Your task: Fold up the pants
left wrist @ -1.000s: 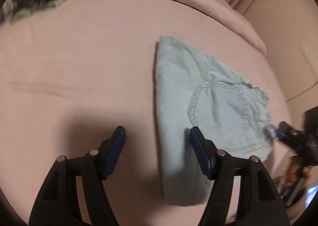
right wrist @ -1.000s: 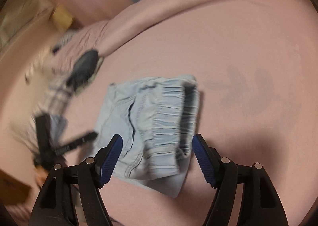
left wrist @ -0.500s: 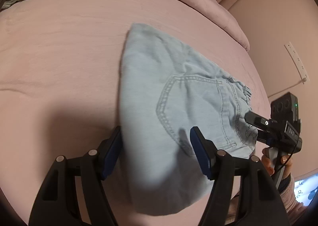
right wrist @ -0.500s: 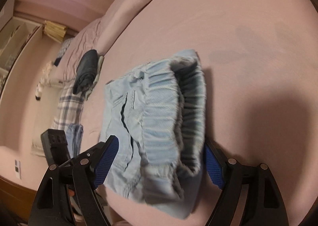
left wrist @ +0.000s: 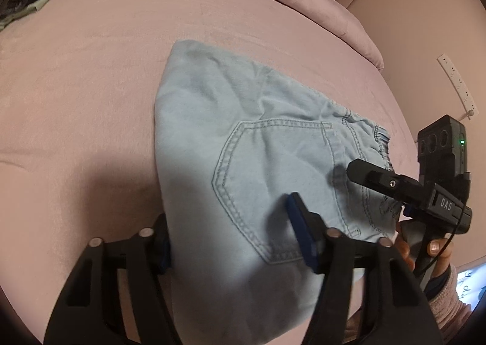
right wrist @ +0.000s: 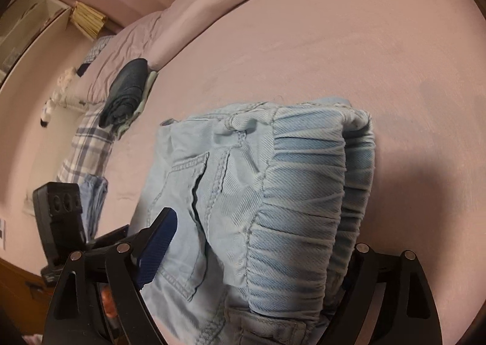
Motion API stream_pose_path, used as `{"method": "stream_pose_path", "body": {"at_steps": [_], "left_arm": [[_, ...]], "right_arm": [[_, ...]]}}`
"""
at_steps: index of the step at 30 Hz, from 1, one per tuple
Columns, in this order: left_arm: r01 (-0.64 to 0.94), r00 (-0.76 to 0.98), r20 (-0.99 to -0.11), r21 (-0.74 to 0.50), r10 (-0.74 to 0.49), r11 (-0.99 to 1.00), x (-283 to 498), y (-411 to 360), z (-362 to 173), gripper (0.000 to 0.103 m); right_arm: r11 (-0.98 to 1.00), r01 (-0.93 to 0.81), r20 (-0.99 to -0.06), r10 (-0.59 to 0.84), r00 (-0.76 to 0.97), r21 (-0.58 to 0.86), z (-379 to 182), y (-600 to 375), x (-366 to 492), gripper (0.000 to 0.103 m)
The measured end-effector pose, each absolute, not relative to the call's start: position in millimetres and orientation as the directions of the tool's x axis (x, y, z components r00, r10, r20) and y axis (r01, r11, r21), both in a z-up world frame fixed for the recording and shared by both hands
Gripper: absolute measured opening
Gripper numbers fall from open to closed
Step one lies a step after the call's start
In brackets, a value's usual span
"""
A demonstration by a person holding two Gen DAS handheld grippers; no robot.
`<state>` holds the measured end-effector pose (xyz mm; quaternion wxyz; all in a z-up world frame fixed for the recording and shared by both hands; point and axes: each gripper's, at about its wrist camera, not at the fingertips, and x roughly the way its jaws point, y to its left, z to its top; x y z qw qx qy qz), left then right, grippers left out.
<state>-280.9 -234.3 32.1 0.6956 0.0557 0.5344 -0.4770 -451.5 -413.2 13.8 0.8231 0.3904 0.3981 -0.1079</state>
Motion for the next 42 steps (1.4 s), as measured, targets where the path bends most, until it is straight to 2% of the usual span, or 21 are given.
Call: {"method": "stream_pose_path", "body": {"at_steps": [3,6,12,24,33,42], "left_arm": [[0.741,0.002,-0.796,-0.405,-0.605,0.536,-284.8,-233.5,39.7,0.042],[0.74,0.013,-0.786,-0.408,-0.618,0.535,-284.0,-237.5,47.8,0.037],[0.755,0.04,-0.755,-0.406,-0.654,0.515,-280.1,-246.2,67.9,0.037],[0.779,0.104,-0.739,-0.356,-0.666,0.516,-245.5,-265.4,89.6,0.037],[0.77,0.11,-0.756,-0.346,-0.646,0.536,-218.7,-292.4,79.2,0.037],[0.776,0.131,-0.782,-0.301,-0.609,0.554,-197.0,-308.3,65.1,0.037]], "right_arm": [[0.689,0.469,-0.724,0.119,0.679,0.553,23.5,-409.2,-453.7,0.08],[0.691,0.449,-0.694,0.108,0.712,0.567,34.9,-409.4,-456.5,0.072],[0.711,0.385,-0.639,0.117,0.76,0.588,59.6,-406.9,-448.7,0.071],[0.733,0.359,-0.601,0.085,0.795,0.579,79.8,-436.3,-408.3,0.071],[0.749,0.382,-0.633,0.064,0.771,0.541,71.0,-462.9,-377.3,0.071],[0.77,0.43,-0.712,0.045,0.7,0.472,46.8,-481.1,-352.2,0.071]]}}
